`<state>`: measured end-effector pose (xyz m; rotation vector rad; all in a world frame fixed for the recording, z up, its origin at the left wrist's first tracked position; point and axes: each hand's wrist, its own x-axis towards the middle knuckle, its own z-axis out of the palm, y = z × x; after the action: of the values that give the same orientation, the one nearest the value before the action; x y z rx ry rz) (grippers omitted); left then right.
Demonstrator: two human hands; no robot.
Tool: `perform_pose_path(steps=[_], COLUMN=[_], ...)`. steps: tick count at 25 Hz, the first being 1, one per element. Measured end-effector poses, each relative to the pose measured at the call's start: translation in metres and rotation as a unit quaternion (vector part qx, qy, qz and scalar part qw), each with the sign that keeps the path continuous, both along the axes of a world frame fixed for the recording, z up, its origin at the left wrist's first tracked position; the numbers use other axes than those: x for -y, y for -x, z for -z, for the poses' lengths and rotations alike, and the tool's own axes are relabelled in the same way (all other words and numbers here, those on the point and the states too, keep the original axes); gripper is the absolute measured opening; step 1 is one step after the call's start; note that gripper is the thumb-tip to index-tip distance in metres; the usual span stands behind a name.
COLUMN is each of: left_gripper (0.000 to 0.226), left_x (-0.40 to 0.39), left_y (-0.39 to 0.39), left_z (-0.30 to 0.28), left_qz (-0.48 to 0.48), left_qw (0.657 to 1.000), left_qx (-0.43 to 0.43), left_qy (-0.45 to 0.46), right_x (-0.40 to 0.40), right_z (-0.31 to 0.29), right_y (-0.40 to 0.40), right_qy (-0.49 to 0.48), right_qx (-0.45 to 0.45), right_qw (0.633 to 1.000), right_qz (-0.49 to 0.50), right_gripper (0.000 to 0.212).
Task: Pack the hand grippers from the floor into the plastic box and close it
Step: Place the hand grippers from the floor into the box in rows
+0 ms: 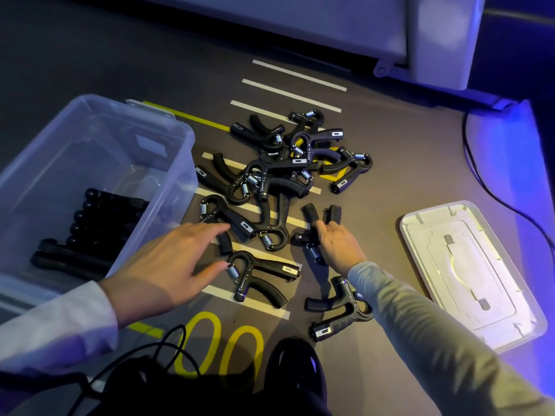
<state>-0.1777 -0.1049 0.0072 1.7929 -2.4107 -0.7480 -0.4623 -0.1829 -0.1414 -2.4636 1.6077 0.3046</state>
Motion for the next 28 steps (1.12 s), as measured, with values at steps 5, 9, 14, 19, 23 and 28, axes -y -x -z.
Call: perform_pose_path(steps=[5, 9, 14, 19, 23, 28], left_gripper=[0.058, 0.056, 0.053, 0.054, 0.015, 0.013], left_x=[0.001, 0.006, 0.021, 0.042, 0.043, 0.033], left_y=[-0.001, -0.008, -0.038, -0.093, -0.125, -0.154], left_z=[-0.006, -0.015, -0.047, -0.066, -0.059, -0.047], left_qz=[-0.016, -0.048, -0.155, -0.209, -0.229, -0.250], left_qw=[0.999, 0.989, 0.945, 0.910, 0.910, 0.901], left_qx=[-0.028, -0.126, -0.249, -0.295, -0.311, -0.328], left_qy=[0.007, 0.063, 0.148, 0.201, 0.148, 0.131], right_x=[-0.001, 0.006, 0.023, 0.041, 0.058, 0.067], right_z=[-0.047, -0.112, -0.199, -0.234, -0.237, -0.228], right_y=[-0.017, -0.063, -0.142, -0.207, -0.243, -0.278], right_qy=[-0.009, -0.005, -0.130, -0.289, -0.457, -0.529], right_qx=[0.264, 0.478, 0.615, 0.603, 0.569, 0.544], right_qw=[0.957, 0.868, 0.777, 0.742, 0.681, 0.651], right_qz=[0.123, 0.137, 0.030, -0.042, -0.053, 0.011], right_gripper=[0.038, 0.038, 0.035, 0.041, 0.033, 0.018])
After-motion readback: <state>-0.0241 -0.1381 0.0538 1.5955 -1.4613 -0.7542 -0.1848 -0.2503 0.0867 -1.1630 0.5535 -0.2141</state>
